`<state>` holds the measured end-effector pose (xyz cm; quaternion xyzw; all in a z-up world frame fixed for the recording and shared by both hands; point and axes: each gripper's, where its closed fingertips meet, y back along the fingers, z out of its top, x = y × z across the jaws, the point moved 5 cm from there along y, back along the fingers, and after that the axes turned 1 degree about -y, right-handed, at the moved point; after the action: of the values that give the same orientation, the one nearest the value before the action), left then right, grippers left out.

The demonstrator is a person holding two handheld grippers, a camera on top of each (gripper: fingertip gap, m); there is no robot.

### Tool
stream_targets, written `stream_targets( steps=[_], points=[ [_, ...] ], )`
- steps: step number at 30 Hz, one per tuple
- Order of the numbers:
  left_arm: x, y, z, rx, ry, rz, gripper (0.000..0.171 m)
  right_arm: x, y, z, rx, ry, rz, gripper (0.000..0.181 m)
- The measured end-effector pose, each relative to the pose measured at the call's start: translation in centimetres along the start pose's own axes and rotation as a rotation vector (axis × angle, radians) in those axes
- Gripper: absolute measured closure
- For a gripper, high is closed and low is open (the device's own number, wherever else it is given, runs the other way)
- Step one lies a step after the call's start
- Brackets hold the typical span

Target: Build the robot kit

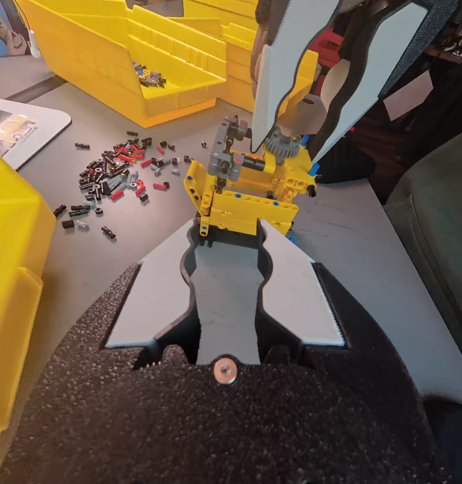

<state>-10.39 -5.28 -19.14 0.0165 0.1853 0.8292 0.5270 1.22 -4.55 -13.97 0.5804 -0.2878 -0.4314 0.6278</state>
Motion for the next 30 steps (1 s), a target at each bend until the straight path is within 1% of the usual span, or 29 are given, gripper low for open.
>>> stream_targets(
  steps=[2,6,8,10,11,14,17,19,21,22,23,25,27,29,30],
  points=[
    [0.1,-0.4,-0.2,0.028,0.017,0.007,0.124,0.1,0.1,-0.4,-0.019,0.062,0.01,0.135],
    [-0.3,-1.4,0.0,0.041,0.008,-0.021,0.122,0.4,0.2,-1.1,-0.058,0.188,0.057,0.135],
    [-0.4,-2.1,0.2,0.051,-0.006,-0.046,0.124,0.4,0.3,-1.3,-0.051,0.23,0.077,0.135],
    [-0.6,-2.8,0.3,0.065,-0.018,-0.065,0.129,0.4,0.4,-1.4,-0.044,0.23,0.1,0.133],
    [-0.7,-3.2,0.1,0.084,-0.021,-0.078,0.135,0.5,0.6,-1.4,-0.048,0.205,0.128,0.127],
    [-0.9,-3.5,-0.1,0.109,-0.029,-0.061,0.14,0.5,2.3,-1.3,-0.103,0.11,0.166,0.122],
    [-1.4,-3.6,-0.3,0.115,-0.001,-0.026,0.142,0.5,3.3,-1.9,-0.122,-0.057,0.113,0.123],
    [-1.9,-3.6,-0.8,0.148,-0.002,-0.01,0.145,0.9,3.5,-2.0,-0.153,-0.229,0.073,0.122],
    [-2.5,-3.6,-0.9,0.152,-0.018,0.009,0.144,2.1,3.6,-1.6,-0.223,-0.452,0.116,0.121],
    [-2.8,-3.5,-1.0,0.157,-0.019,0.007,0.144,2.8,3.5,-1.5,-0.25,-0.519,0.125,0.117],
    [-3.2,-3.6,-1.0,0.165,-0.016,0.0,0.144,3.1,3.2,-1.8,-0.251,-0.546,0.089,0.115],
    [-3.8,-3.8,-0.9,0.19,-0.011,-0.003,0.146,3.5,2.8,-2.1,-0.245,-0.548,0.004,0.104],
    [-4.5,-4.1,-0.8,0.209,-0.01,-0.01,0.145,3.5,2.7,-1.8,-0.27,-0.585,-0.011,0.101],
    [-5.3,-4.4,-0.8,0.228,0.001,-0.03,0.145,3.0,2.5,-2.0,-0.246,-0.569,-0.067,0.099],
    [-5.8,-4.6,-0.8,0.237,-0.002,-0.042,0.145,2.9,2.3,-2.0,-0.231,-0.563,-0.069,0.099]
  ],
)
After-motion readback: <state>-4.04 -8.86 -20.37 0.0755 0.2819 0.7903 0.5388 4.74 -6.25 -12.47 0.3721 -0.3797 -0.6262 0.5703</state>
